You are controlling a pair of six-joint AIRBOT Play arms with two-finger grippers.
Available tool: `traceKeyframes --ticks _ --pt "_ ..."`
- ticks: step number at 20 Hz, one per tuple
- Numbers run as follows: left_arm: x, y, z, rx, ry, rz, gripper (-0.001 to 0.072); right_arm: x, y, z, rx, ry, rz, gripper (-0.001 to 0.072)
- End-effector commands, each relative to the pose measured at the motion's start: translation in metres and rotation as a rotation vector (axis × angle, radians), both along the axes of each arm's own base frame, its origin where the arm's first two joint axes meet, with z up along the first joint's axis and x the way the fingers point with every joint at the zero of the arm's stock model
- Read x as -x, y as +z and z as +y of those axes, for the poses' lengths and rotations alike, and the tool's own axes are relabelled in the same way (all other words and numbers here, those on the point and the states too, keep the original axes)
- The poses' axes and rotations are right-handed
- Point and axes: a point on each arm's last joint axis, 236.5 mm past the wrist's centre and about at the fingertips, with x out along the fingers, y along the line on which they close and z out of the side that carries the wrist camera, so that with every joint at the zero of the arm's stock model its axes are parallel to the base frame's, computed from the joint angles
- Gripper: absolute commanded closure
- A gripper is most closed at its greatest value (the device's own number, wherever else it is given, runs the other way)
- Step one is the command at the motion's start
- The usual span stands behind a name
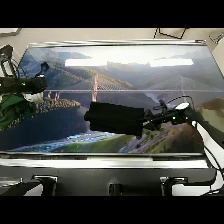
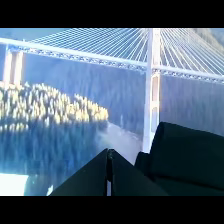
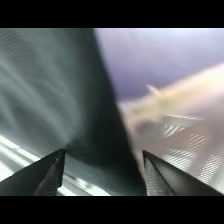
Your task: Fold the clothes and pants, and hang the long-sleeved shirts on hangers.
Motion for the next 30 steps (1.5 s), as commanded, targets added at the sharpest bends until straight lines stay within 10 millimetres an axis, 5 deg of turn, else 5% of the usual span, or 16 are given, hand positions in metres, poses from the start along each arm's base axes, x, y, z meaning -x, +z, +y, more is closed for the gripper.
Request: traceKeyframes --ticks 1,2,3,5,7,9,11,17,21,23,30 --pt "0.000 0.001 -0.002 0.012 -0.001 0.000 0.0671 -0.023 0.000 0.014 -0.090 -0.097 -0.050 0.0280" --pt "0.000 0.001 -0.002 0.012 -0.001 0.000 0.0671 -0.025 0.007 0.017 -0.118 -0.083 -0.078 0.0558" --pt "0.000 0.001 -0.002 0.012 -0.001 0.000 0.0671 -0.028 0.016 0.021 -0.144 -0.063 -0.103 0.0670" --pt "0.000 0.001 -0.002 0.012 -0.001 -0.001 0.0671 -0.038 0.055 0.025 -0.227 0.016 -0.191 0.0668" --pt "0.000 0.001 -0.002 0.011 0.000 -0.002 0.0670 -0.061 0.101 0.007 -0.241 0.047 -0.300 0.0668" --pt "0.000 0.001 -0.002 0.011 0.000 -0.003 0.0671 -0.088 0.143 -0.036 -0.158 -0.003 -0.383 0.0668" --pt "-0.002 0.002 -0.002 0.011 0.002 -0.011 0.0670 -0.106 0.177 -0.102 -0.005 -0.094 -0.418 0.0669" --pt "-0.004 0.005 -0.001 0.012 0.005 -0.025 0.0671 -0.095 0.260 -0.282 0.305 -0.412 -0.484 0.0668" --pt "-0.010 0.010 -0.001 0.015 0.013 -0.058 0.0671 -0.074 0.281 -0.379 0.377 -0.722 -0.483 0.0668" --pt "-0.011 0.010 0.000 0.015 0.015 -0.062 0.0671 -0.059 0.283 -0.411 0.388 -0.826 -0.473 0.0668" --pt "-0.011 0.010 0.000 0.015 0.015 -0.062 0.0671 0.004 0.288 -0.458 0.444 -0.936 -0.414 0.0668"
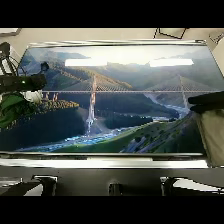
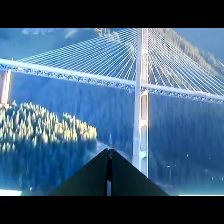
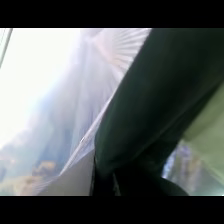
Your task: Fold the clothes and pants, and hang the long-sleeved shirts on hangers.
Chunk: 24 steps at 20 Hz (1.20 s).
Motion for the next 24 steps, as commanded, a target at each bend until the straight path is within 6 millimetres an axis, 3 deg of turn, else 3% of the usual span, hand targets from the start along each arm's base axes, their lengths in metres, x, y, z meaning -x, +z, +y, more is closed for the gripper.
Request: traceKeyframes --ticks 1,4,12,16,21,22,23,24 --pt "0.000 0.000 0.000 -0.001 -0.001 -0.002 0.0670 0.034 0.006 -0.028 0.022 -0.095 0.018 0.0668" --pt "0.000 0.000 0.000 -0.001 -0.001 -0.002 0.0671 0.066 -0.005 -0.038 0.026 -0.141 0.115 0.0668" --pt "0.000 0.000 -0.002 0.005 -0.003 -0.001 0.0670 0.197 -0.128 -0.012 -0.094 -0.203 0.740 0.0666" --pt "0.001 0.002 -0.007 0.035 -0.008 0.000 0.0670 0.230 -0.186 0.007 -0.149 -0.186 0.867 0.0666" --pt "0.001 0.003 -0.011 0.055 -0.011 0.000 0.0670 0.240 -0.222 0.015 -0.153 -0.170 0.903 0.0663" --pt "0.001 0.003 -0.012 0.062 -0.012 0.000 0.0670 0.243 -0.226 0.018 -0.158 -0.164 0.912 0.0641" --pt "0.001 0.004 -0.013 0.067 -0.012 0.000 0.0670 0.243 -0.227 0.019 -0.160 -0.157 0.913 0.0526" --pt "0.001 0.004 -0.013 0.067 -0.012 -0.001 0.0670 0.242 -0.226 0.018 -0.152 -0.149 0.909 0.0307"
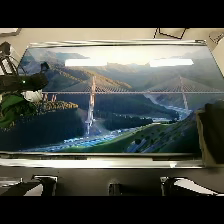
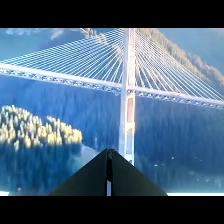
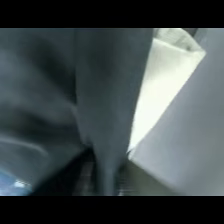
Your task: Fold the clothes and pants, and hang the long-sleeved shirts on hangers.
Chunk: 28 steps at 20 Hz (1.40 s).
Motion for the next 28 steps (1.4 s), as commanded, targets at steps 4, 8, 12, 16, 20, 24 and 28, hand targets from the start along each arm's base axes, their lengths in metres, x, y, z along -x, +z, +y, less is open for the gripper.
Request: traceKeyframes --ticks 4,8,12,16,20,24,28 --pt "-0.004 0.019 -0.007 0.033 -0.011 -0.040 0.0671 -0.048 0.060 -0.048 0.195 0.098 -0.201 0.0003" --pt "-0.032 0.132 -0.002 -0.072 -0.024 -0.369 0.0674 -0.191 0.308 -0.100 0.792 0.233 -0.864 0.0009" --pt "-0.052 0.138 0.033 -0.396 0.064 -0.325 0.0673 -0.306 0.398 0.044 0.821 0.561 -1.172 0.0010" --pt "0.005 -0.028 0.043 -0.401 0.058 0.369 -0.0001 -0.334 0.220 0.231 0.228 0.955 -0.773 0.0035" --pt "0.074 -0.116 0.026 -0.387 -0.056 0.642 -0.0005 -0.284 0.107 0.330 -0.043 1.161 -0.434 0.0034" --pt "0.098 -0.143 0.017 -0.346 -0.077 0.584 -0.0005 -0.278 0.087 0.334 0.016 1.181 -0.357 0.0016" --pt "0.100 -0.149 0.019 -0.354 -0.077 0.600 -0.0005 -0.276 0.086 0.333 0.017 1.178 -0.345 0.0016"
